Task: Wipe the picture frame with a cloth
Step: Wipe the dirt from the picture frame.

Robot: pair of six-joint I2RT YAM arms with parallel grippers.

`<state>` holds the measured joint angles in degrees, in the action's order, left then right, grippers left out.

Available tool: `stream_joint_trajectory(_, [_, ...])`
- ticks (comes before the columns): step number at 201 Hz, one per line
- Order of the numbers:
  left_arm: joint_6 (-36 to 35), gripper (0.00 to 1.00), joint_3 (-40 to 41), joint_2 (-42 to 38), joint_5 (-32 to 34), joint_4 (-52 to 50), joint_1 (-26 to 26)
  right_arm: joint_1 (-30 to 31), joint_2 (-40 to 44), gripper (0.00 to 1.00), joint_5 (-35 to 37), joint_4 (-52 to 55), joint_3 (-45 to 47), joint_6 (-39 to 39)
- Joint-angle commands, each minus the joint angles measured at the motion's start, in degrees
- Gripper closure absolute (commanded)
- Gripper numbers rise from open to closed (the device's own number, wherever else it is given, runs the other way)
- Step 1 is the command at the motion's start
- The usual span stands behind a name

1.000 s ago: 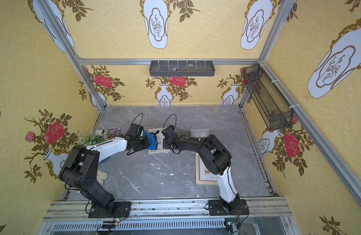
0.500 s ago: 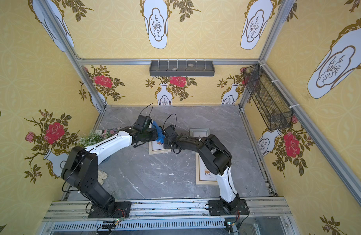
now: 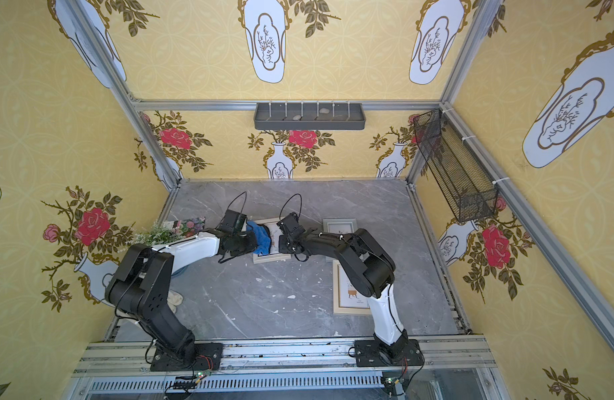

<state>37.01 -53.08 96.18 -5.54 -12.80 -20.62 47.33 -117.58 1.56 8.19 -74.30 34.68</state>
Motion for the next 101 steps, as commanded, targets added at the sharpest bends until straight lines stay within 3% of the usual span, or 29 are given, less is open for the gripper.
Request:
stream_joint_trajectory(1, [-2.31, 1.0, 4.01, -3.69, 7.22, -7.86, 3.7, -0.68, -0.41, 0.85, 2.04, 8.01, 0.63, 0.66])
stream_joint_trajectory(25, [-2.96, 1.0, 3.02, -8.25, 8.91, -9.74, 5.75, -0.75, -0.63, 0.85, 2.15, 8.31, 0.21, 0.46])
stream_joint_trajectory(49, [-3.5, 1.0, -1.8, -9.19, 5.49, -8.74, 3.13, -0.66, -0.69, 0.85, 1.96, 8.28, -0.18, 0.4])
stream_joint_trajectory(73, [-3.74, 1.0, -9.05, -6.54, 4.6, -9.2, -2.0, -0.24, -0.83, 0.85, 1.96, 8.42, -0.67, 0.53])
stream_joint_trajectory(101, [-2.28, 1.0, -14.78, 0.14, 0.32, -7.4, -4.07, 0.27, -1.24, 0.85, 1.85, 8.2, -0.94, 1.02])
